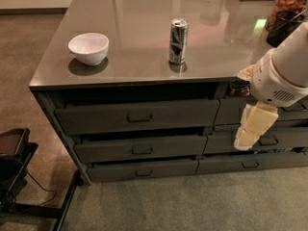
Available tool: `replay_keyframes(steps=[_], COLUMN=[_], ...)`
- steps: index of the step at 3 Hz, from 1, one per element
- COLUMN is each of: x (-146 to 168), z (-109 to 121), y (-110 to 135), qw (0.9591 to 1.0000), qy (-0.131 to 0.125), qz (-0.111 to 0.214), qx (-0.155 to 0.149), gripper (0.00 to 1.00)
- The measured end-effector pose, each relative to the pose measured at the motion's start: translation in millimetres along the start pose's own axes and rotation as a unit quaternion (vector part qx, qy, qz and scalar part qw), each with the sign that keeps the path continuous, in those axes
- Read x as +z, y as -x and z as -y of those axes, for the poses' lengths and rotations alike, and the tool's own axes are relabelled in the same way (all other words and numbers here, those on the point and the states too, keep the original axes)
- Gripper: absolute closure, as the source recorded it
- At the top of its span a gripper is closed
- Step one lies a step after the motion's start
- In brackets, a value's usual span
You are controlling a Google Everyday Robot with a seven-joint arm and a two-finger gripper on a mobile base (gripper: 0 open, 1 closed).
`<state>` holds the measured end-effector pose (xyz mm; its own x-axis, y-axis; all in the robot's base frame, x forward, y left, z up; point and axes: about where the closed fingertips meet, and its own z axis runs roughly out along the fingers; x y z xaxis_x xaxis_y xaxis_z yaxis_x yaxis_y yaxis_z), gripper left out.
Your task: Open middle drawer
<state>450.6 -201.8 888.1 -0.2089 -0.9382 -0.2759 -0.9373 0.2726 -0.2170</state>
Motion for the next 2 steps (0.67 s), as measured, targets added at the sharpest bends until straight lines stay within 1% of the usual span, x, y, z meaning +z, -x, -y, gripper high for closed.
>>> replay_keyframes(steps=[1, 2], x=[2, 19], z=[-1, -3], y=[-1, -3], qw=[1.0, 1.0], qy=[-0.001, 0.0], qz=[0.0, 0.003], qx=[-0.003, -0.007], gripper=[0.0, 0.0])
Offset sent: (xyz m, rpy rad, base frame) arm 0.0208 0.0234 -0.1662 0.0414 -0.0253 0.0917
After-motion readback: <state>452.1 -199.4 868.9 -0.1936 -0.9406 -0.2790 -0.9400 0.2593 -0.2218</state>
